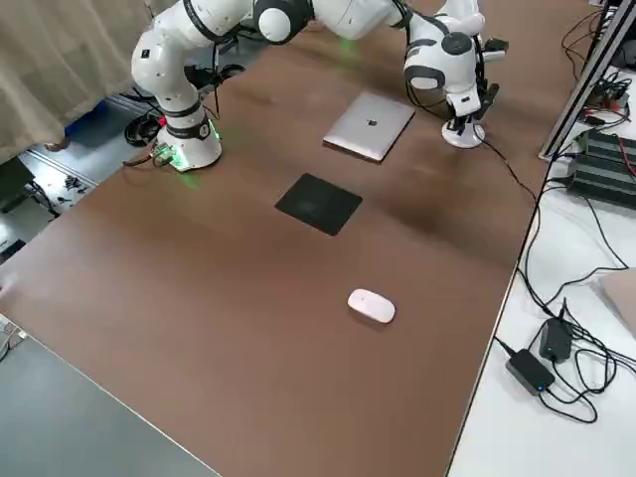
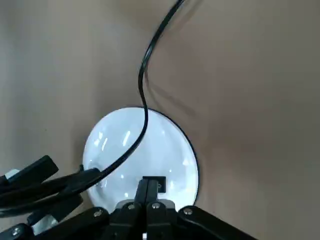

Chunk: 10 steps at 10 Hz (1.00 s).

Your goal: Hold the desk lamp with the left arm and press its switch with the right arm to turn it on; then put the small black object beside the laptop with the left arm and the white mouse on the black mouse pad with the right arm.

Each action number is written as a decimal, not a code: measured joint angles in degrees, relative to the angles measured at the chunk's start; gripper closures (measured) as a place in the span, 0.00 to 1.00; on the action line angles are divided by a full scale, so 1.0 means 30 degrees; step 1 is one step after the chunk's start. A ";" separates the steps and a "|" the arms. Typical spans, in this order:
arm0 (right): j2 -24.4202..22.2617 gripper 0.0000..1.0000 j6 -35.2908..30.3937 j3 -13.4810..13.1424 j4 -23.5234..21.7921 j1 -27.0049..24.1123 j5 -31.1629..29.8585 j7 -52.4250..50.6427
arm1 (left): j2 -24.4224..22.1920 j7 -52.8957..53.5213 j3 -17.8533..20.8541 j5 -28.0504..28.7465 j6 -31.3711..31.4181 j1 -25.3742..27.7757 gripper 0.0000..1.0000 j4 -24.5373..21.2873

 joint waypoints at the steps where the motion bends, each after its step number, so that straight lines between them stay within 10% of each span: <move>1: 0.0044 0.99 0.0000 -0.0028 0.0002 0.0050 -0.0264 0.0000 | 0.0230 0.0000 0.0076 0.0000 0.0518 -0.0149 0.46 0.0022; 6: 0.0042 0.99 -0.0025 -0.0071 0.0068 0.0089 -0.0438 -0.0002 | 0.0561 0.0127 0.0839 0.0009 0.1550 -0.0886 0.84 0.0095; 10: 0.0124 0.99 -0.0109 -0.0074 0.0085 0.0151 -0.0461 -0.0002 | 0.0573 0.0131 0.1249 0.0010 0.1661 -0.1253 0.85 0.0100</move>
